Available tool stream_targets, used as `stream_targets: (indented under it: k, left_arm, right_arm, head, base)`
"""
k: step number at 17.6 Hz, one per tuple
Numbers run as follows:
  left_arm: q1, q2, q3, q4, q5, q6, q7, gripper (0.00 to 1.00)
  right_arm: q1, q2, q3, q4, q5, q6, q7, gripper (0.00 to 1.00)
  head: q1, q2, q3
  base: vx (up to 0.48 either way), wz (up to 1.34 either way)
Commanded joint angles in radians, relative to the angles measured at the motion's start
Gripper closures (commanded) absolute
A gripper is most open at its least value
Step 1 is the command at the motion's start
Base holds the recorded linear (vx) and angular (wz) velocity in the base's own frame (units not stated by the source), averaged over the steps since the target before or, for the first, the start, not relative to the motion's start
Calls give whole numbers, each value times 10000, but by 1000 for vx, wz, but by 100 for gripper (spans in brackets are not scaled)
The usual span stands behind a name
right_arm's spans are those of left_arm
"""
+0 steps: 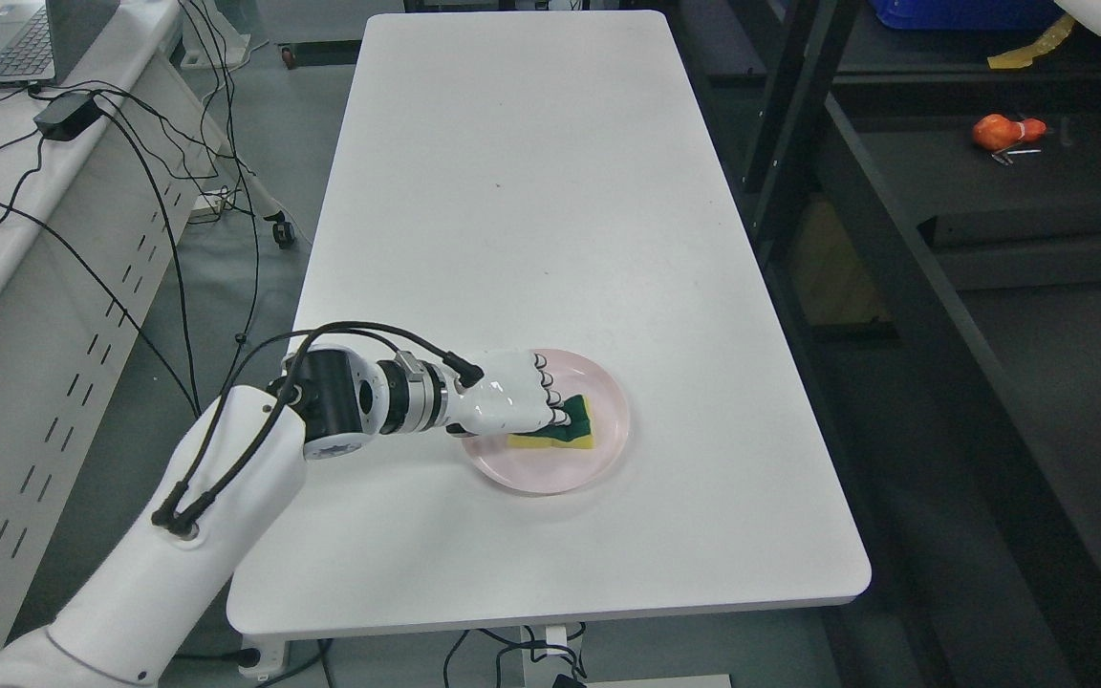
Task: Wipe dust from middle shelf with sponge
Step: 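Close the left hand around the yellow-and-green sponge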
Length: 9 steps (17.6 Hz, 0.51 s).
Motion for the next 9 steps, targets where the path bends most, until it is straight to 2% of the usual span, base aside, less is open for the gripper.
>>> stream_targets:
  k: [1, 4, 6, 9]
  left_arm:
    - [248, -145, 835, 142, 16, 8, -58, 50]
    - [324, -344, 1325, 142, 108, 8, -58, 58]
    - [554, -406, 1983, 172, 550, 8, -119, 69]
    - [707, -376, 2186, 234, 1425, 8, -211, 83]
  right_arm:
    - [0, -175, -4, -175, 0, 1, -7, 0]
    - [0, -175, -4, -175, 0, 1, -7, 0]
    - [0, -175, -4, -175, 0, 1, -7, 0]
    - [0, -175, -4, -175, 0, 1, -7, 0]
  head:
    - [0, 0, 0]
    - [0, 0, 0]
    - [0, 0, 0]
    - [0, 0, 0]
  base:
    - [0, 0]
    - [0, 0]
    - [0, 0]
    - [0, 0]
